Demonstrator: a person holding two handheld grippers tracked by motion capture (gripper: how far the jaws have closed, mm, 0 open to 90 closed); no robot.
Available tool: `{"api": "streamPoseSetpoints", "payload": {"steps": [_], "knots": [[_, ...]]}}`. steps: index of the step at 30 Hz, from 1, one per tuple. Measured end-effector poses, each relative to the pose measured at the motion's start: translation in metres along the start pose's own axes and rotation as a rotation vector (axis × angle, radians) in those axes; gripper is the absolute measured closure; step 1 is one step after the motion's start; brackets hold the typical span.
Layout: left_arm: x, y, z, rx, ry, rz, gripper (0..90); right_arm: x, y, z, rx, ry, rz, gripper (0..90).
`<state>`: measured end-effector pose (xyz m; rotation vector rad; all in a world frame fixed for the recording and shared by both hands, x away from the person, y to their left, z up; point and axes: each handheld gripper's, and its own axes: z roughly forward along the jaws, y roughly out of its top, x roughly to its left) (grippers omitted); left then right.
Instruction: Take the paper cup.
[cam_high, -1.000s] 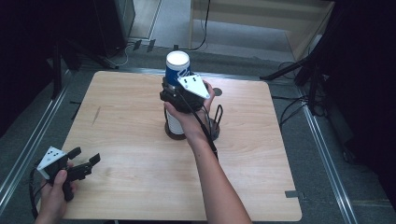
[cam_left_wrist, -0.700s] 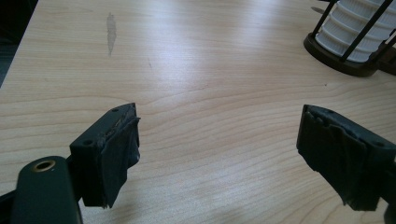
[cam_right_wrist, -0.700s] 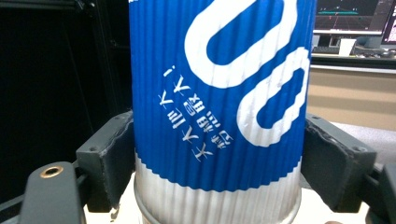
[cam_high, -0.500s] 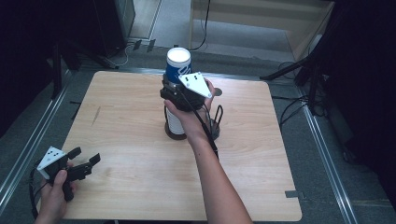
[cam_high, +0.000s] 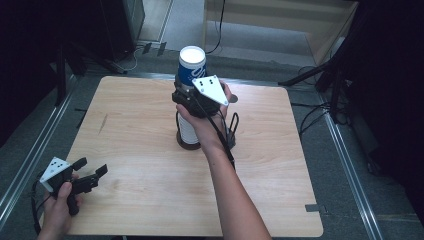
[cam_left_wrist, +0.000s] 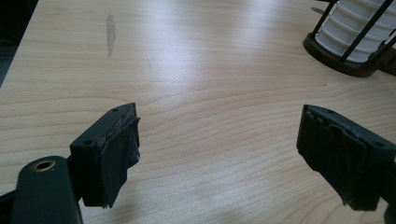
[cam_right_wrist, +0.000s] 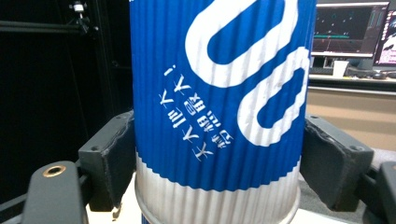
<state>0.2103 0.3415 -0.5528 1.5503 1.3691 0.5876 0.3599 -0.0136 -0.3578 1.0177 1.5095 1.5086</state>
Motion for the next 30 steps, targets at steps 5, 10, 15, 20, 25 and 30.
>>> {"api": "streamPoseSetpoints", "payload": {"steps": [5, 10, 15, 20, 25, 30], "knots": [[0.000, 0.000, 0.000, 0.000, 0.000, 0.000, 13.8, 0.002, 0.005, -0.002, -0.008, -0.001, -0.009, 19.2], [0.000, 0.000, 0.000, 0.000, 0.000, -0.001, 13.8, 0.004, 0.011, -0.002, -0.019, 0.000, -0.021, 19.3], [0.000, 0.000, 0.000, 0.000, 0.000, -0.001, 13.8, 0.005, 0.015, -0.003, -0.034, 0.001, -0.029, 19.3], [0.000, 0.000, 0.000, -0.001, -0.001, -0.001, 13.8, 0.006, 0.017, -0.004, -0.045, 0.001, -0.029, 19.4], [0.000, 0.000, 0.000, 0.000, -0.001, 0.000, 13.8, 0.006, 0.021, -0.004, -0.055, 0.002, -0.036, 19.4], [0.000, 0.000, 0.000, -0.001, -0.001, -0.002, 13.8, 0.007, 0.026, -0.005, -0.066, -0.003, -0.038, 19.4]]}}
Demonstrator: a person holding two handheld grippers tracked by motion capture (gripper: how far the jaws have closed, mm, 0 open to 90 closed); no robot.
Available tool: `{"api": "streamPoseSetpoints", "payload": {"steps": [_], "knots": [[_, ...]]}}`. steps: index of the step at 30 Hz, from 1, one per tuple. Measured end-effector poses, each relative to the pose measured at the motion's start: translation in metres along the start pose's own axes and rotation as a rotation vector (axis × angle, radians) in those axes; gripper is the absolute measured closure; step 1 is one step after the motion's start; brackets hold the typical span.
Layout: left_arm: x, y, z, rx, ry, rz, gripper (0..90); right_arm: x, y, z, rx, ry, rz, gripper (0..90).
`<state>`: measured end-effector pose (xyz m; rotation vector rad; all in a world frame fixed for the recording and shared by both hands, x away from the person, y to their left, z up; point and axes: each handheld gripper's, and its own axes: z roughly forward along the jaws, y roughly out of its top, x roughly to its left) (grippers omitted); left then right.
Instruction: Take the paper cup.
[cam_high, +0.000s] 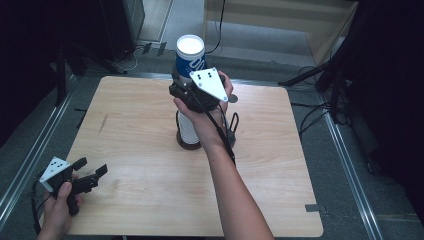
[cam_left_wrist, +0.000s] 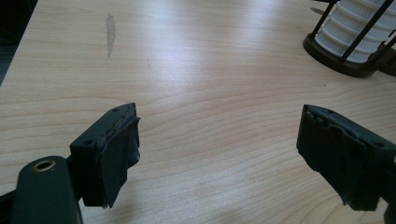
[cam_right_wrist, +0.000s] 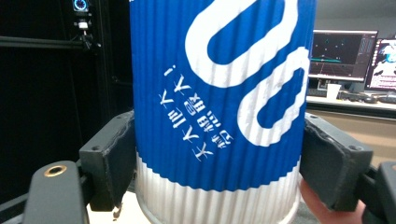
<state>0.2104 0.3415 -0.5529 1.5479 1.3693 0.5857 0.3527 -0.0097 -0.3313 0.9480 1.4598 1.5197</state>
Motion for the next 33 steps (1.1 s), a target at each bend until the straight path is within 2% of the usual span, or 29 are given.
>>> {"api": "streamPoseSetpoints", "payload": {"steps": [15, 33], "knots": [[0.000, 0.000, 0.000, 0.002, -0.001, 0.003, 13.9, 0.000, 0.016, -0.003, -0.034, -0.002, -0.005, 19.4], [0.000, 0.000, 0.000, 0.001, -0.001, 0.003, 13.9, -0.014, 0.025, -0.011, -0.054, -0.040, -0.001, 19.3]]}}
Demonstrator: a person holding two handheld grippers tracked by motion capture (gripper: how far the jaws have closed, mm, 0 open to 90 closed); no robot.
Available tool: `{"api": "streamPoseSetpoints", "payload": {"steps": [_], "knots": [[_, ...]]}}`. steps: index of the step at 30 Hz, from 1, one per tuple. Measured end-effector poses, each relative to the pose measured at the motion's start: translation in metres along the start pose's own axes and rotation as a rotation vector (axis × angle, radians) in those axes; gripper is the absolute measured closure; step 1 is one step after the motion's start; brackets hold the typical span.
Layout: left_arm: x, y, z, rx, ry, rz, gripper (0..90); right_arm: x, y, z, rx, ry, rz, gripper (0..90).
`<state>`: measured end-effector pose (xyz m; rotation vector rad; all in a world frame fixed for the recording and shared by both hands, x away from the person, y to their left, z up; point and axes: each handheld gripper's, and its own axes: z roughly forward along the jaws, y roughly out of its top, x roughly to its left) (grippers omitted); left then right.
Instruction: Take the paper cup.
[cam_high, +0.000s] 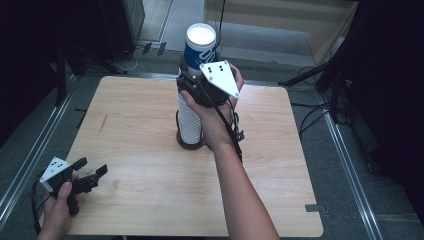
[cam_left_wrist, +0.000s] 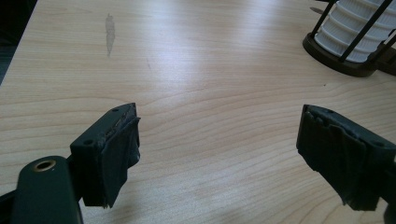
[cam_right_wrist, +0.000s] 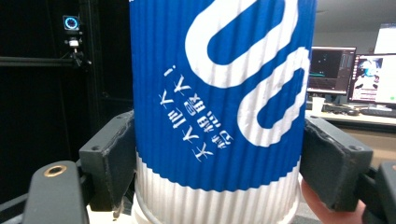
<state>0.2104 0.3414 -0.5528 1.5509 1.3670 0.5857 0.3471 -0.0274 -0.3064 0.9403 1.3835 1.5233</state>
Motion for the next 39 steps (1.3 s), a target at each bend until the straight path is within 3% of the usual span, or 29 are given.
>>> {"api": "streamPoseSetpoints", "payload": {"steps": [39], "knots": [[-0.001, 0.000, 0.000, 0.000, 0.001, 0.004, 14.2, -0.042, -0.007, -0.023, 0.005, -0.082, 0.027, 19.6]]}}
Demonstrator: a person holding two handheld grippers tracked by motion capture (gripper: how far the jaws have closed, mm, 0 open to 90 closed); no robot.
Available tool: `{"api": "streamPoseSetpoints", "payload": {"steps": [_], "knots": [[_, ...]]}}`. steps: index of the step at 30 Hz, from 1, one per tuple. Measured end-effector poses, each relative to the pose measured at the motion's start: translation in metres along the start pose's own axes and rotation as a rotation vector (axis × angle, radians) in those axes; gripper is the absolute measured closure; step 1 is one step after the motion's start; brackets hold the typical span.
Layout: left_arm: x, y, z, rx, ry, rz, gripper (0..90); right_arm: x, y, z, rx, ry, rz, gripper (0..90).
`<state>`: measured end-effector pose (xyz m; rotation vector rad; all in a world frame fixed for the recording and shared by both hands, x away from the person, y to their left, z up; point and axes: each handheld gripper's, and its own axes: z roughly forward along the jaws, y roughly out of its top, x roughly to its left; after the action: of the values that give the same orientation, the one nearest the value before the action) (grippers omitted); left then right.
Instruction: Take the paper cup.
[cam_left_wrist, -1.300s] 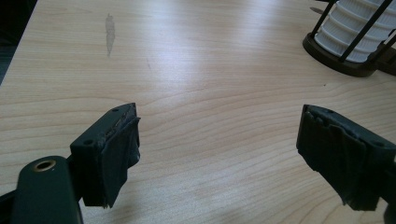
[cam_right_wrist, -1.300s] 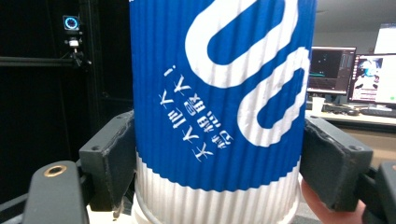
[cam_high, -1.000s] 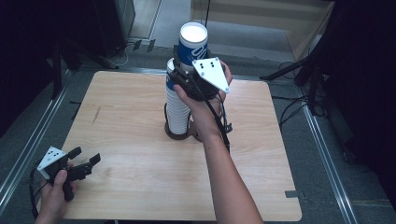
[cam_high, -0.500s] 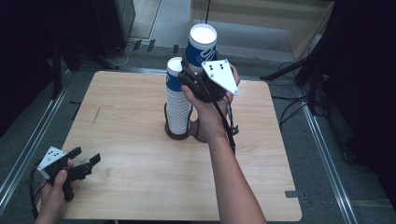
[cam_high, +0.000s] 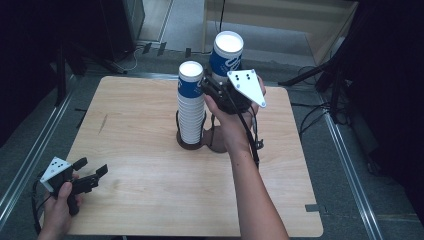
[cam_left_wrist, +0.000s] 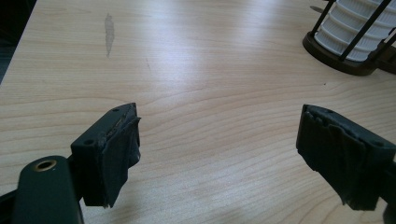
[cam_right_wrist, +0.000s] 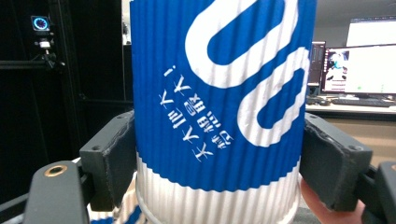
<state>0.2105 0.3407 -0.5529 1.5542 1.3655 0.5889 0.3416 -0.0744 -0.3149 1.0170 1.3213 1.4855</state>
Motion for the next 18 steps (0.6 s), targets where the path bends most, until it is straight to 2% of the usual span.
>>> {"api": "streamPoseSetpoints", "payload": {"steps": [18], "knots": [[0.000, 0.000, 0.000, 0.000, -0.001, 0.003, 14.2, -0.021, -0.017, -0.015, 0.026, -0.030, 0.006, 19.6]]}}
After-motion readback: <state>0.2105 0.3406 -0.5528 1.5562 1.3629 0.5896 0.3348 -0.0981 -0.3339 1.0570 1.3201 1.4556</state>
